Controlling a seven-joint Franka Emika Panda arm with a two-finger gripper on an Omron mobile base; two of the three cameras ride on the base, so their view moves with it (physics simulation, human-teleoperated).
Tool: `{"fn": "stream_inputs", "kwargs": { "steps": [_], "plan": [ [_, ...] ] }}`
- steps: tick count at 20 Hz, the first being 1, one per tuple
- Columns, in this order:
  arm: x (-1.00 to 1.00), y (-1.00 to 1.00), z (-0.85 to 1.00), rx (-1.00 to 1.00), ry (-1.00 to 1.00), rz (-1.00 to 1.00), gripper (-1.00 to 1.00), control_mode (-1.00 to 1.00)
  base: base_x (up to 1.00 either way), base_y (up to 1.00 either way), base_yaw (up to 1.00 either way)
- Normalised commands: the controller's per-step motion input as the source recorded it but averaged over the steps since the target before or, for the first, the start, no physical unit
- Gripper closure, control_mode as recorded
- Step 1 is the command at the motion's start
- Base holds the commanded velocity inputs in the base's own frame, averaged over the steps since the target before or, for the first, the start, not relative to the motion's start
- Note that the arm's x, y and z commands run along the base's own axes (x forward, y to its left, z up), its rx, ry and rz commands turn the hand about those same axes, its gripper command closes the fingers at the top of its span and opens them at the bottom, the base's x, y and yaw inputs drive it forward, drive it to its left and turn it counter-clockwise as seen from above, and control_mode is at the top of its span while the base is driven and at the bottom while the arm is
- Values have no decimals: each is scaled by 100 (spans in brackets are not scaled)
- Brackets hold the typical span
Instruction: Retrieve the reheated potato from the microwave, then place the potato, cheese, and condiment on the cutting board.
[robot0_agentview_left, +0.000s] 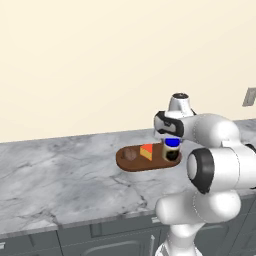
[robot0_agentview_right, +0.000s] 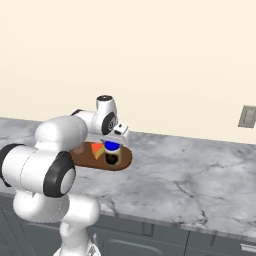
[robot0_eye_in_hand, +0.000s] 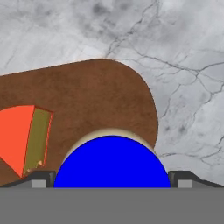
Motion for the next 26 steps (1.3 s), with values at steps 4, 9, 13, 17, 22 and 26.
{"fn": "stream_inputs", "kwargs": {
  "steps": [4, 9, 13, 17, 22, 26],
  "plan": [
    [26, 7, -3, 0, 1, 7, 100, -100, 0, 0, 0],
    [11, 2, -15, 0, 1, 6, 100, -100, 0, 0, 0],
    [13, 3, -8, 0, 0, 5, 100, -100, 0, 0, 0],
    [2, 4, -13, 0, 0, 4, 100, -100, 0, 0, 0],
    [0, 4, -22, 0, -1, 3, 100, -100, 0, 0, 0],
    [-3, 2, -27, 0, -4, 5, 100, -100, 0, 0, 0]
  ]
}}
